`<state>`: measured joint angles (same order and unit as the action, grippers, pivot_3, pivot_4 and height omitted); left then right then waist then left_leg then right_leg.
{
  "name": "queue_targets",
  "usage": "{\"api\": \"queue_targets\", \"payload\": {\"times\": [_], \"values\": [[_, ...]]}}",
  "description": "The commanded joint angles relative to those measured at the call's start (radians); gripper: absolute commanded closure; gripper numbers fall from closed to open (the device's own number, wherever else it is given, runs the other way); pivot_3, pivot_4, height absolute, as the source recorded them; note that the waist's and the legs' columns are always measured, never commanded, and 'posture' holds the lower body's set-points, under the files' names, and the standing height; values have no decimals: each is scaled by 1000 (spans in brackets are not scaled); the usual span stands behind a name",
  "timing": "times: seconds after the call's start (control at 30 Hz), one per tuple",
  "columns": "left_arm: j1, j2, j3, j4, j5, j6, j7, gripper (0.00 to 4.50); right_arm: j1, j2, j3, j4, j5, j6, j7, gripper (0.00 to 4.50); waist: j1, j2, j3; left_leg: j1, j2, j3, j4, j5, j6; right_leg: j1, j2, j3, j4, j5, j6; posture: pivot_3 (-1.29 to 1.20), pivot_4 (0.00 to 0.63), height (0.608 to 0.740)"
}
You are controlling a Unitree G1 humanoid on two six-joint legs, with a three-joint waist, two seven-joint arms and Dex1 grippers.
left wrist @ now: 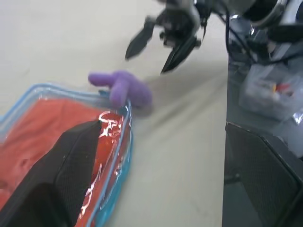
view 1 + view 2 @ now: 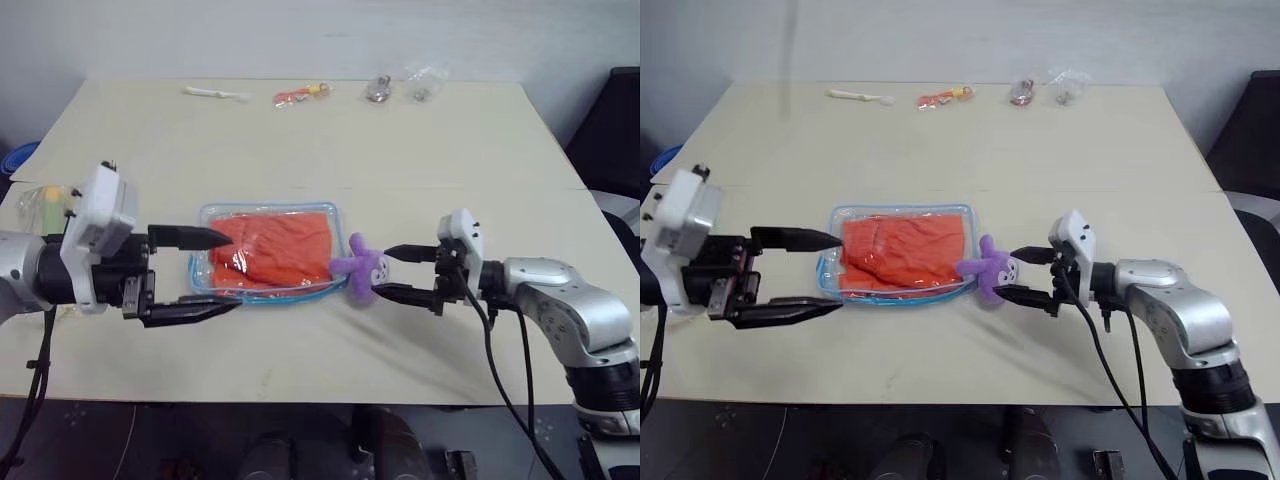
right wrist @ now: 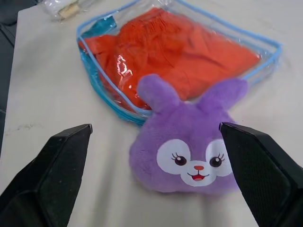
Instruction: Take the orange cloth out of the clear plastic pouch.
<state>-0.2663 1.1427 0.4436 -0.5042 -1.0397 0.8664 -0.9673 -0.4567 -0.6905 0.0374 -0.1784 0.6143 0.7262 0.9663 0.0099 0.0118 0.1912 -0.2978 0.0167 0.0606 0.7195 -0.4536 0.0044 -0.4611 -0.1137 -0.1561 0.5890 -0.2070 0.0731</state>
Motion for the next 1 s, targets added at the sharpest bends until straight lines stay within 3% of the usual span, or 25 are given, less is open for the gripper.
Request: {"api": "queue_targets", "payload": {"times": [0.03, 0.47, 0.57, 0.93, 1.0], "values": [[-19, 10, -1, -24, -24, 17, 17, 55, -53, 20, 7, 67, -9, 18, 5, 0, -10, 0, 0, 0, 0, 0, 0, 0, 0, 0, 0, 0, 0, 0, 0, 0, 150, 740], [0, -1, -38, -81, 21, -3, 61, 55, -127, 121, 46, 236, -61, 28, 14, 0, -21, 0, 0, 0, 0, 0, 1, 0, -1, 0, 0, 0, 0, 0, 0, 0, 150, 740], [-5, -7, -50, -79, 34, -11, 65, 0, -126, 127, 47, 244, -68, 27, 26, 630, -21, 0, 0, 0, 0, 0, 1, 0, -1, 0, 0, 0, 0, 0, 0, 0, 150, 740], [-10, -11, -60, -68, 60, -25, 63, 0, -35, 68, -8, 123, -23, 55, 62, 4277, -23, 0, 0, 0, 0, 0, 0, 0, -1, 0, 0, 0, 0, 0, 0, 0, 150, 740], [-5, -13, -61, -68, 66, -28, 59, 0, -8, 46, -30, 81, -2, 67, 69, 4471, -21, 0, 0, 0, 0, 0, 0, 0, -1, 0, 0, 0, 0, 0, 0, 0, 150, 740]]}}
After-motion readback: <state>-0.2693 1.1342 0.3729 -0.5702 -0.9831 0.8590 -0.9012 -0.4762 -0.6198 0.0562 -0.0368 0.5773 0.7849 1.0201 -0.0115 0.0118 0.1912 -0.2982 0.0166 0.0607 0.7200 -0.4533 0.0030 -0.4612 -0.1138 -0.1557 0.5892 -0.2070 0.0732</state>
